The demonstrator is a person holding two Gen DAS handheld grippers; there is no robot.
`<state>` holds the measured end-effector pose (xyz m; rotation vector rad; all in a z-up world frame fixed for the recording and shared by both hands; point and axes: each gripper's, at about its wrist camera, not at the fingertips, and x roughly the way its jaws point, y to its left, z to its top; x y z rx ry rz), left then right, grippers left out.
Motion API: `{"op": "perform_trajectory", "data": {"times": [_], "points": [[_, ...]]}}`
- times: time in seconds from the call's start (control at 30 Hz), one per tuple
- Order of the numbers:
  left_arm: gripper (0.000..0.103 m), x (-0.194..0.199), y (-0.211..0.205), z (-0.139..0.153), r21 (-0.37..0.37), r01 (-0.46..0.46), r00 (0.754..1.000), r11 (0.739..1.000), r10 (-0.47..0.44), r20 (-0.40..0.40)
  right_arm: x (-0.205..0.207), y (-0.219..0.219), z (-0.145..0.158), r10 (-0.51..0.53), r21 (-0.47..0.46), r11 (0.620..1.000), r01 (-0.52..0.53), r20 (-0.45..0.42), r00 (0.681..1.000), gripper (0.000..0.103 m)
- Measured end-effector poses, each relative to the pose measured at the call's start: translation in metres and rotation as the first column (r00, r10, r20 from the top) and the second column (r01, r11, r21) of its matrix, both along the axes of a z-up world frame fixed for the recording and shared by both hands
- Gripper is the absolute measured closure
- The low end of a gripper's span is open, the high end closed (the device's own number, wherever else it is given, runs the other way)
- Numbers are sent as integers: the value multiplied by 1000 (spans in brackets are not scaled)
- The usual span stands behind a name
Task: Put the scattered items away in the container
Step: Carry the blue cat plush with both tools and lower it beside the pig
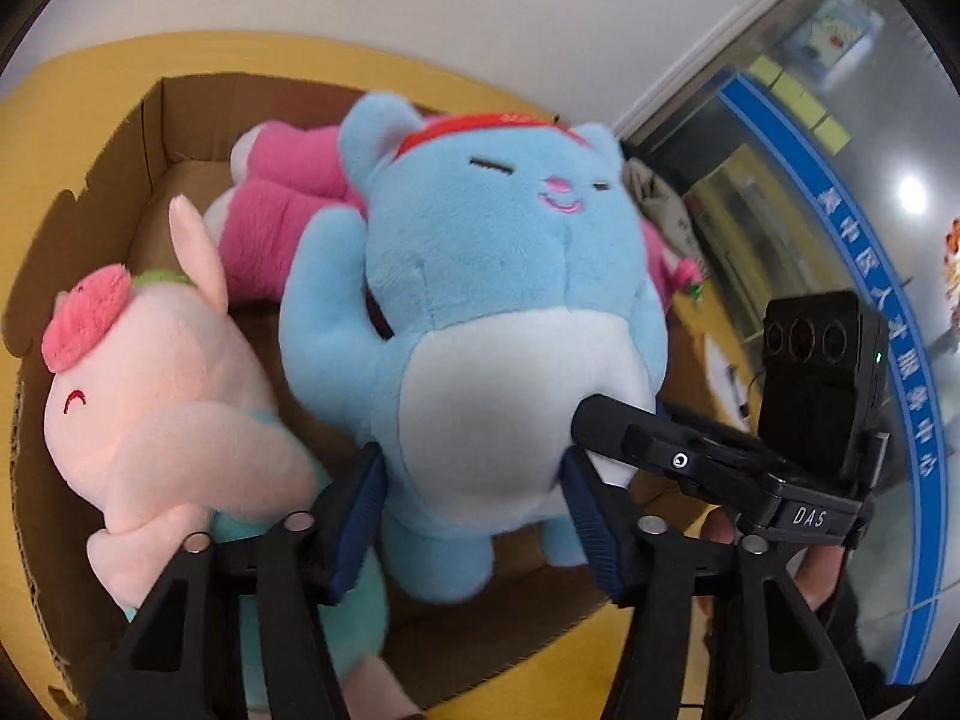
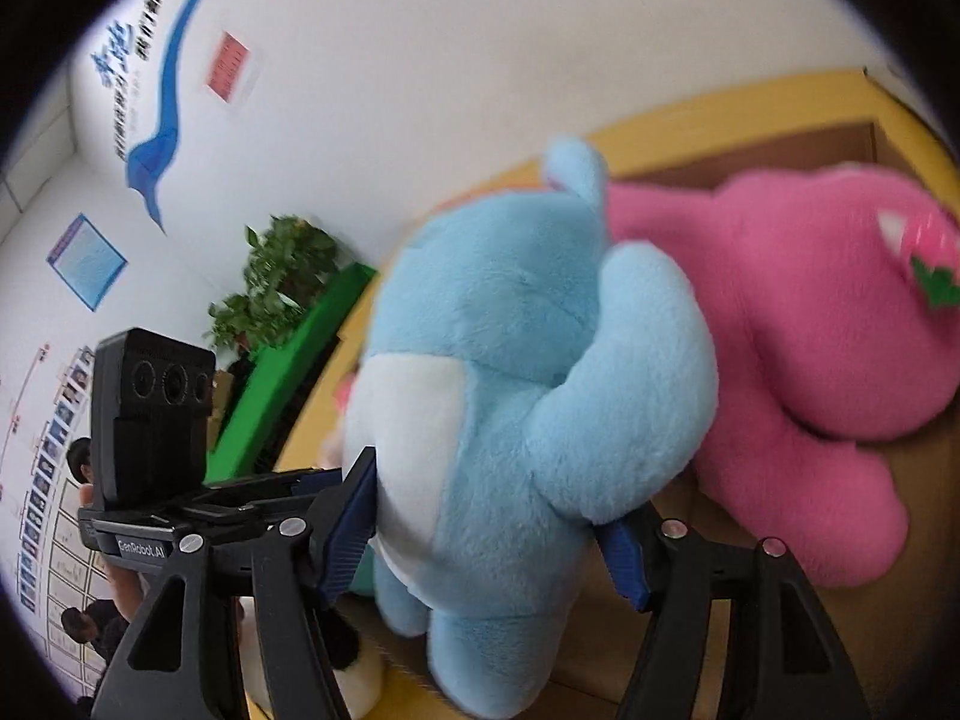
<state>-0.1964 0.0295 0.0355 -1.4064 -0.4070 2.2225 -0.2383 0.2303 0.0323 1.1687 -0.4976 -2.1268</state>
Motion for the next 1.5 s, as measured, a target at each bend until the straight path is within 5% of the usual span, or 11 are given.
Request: {"op": "perform_trajectory", "data": {"times": [0.13, 0.37, 0.53, 0.7, 0.73, 0.87, 1.17, 1.23, 1.27, 1.33, 1.5], "points": [[49, 6, 9, -1, -86, 7, 1000, 996, -7, -4, -2, -2, -19, 9, 3, 1000, -10, 73, 997, 39], [49, 25, -13, 11, 0, -37, 999, 999, 37, -32, 16, -11, -27, 70, 32, 997, -75, 119, 990, 30], [48, 40, -31, 30, 1, -68, 992, 998, 68, -110, 35, 6, 21, 83, 74, 994, -83, -2, 997, 29], [47, 21, -32, 40, -36, -104, 985, 994, 98, -144, 25, 16, 71, 1, 153, 988, 29, -190, 982, 29], [47, 17, -32, 41, -41, -107, 984, 993, 100, -147, 18, 15, 69, -11, 176, 983, 46, -195, 981, 29], [47, 5, -24, 37, -47, -110, 985, 993, 103, -140, 3, -14, 23, 17, 368, 929, 38, -146, 989, 56], [47, -17, -2, 21, -159, -108, 988, 981, 88, -129, 7, -17, -8, 54, 202, 978, -47, -28, 998, 58], [46, -16, -1, 18, -156, -108, 989, 982, 89, -120, 11, -9, -3, 32, 167, 986, -26, -29, 999, 51], [43, -13, -1, 20, -148, -111, 988, 983, 93, -127, 18, -4, 1, 13, 173, 985, -6, -41, 999, 33], [31, -6, -2, 24, -158, -125, 984, 980, 102, -148, 24, 0, 11, -21, 221, 974, 40, -90, 996, 18], [8, 31, -2, 51, -188, -180, 960, 965, 131, -248, 68, 15, 42, -77, 255, 957, 139, -238, 968, 18]]}}
